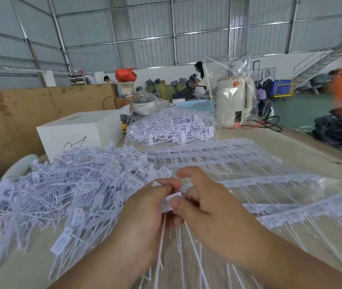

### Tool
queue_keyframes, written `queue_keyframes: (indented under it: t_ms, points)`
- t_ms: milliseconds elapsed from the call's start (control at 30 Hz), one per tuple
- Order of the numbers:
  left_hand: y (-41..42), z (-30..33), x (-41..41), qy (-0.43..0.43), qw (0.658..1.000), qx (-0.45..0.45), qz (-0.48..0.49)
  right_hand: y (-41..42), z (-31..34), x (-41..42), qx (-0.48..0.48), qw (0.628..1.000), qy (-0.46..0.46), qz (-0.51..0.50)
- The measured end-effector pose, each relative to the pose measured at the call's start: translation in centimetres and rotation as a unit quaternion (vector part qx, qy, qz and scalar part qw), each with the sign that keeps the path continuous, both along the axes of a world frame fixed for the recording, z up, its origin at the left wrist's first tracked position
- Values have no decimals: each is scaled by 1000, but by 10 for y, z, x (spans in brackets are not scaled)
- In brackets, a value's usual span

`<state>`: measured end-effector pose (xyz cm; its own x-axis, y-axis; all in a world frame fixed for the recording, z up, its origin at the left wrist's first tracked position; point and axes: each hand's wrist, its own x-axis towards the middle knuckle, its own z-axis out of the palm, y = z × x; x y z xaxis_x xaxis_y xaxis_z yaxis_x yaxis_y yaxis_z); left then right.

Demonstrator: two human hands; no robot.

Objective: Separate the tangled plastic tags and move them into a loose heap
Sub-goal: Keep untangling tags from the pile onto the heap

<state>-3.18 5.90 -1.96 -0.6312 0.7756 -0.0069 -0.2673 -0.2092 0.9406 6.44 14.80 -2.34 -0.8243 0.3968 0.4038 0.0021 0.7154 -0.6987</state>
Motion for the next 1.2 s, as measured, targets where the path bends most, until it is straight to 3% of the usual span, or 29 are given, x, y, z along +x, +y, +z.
queue_keyframes:
  t_ms: [133,233,467,833,900,967,1067,1200]
  points:
    - [3,-5,-3,-34,999,4,12,2,1,0,-5,1000,-6,-4]
    - [3,-8,0,-38,998,14,-51,0,-1,-2,4,1000,3,-13]
    - [1,-6,-6,-19,979,116,-167,4,1,-1,-116,984,128,-45]
    - [3,-1,-15,17,999,35,6,4,4,1,-145,980,131,-40]
    - [-3,3,-10,51,998,25,12,1,5,1,-160,978,129,-34]
    - [-5,1,-3,138,990,12,4,-3,5,2,-176,975,132,-16]
    - [-2,-3,12,260,963,38,-61,-5,2,2,-169,978,126,1]
    - [-1,-11,14,349,931,14,-107,-4,1,3,-183,976,118,12]
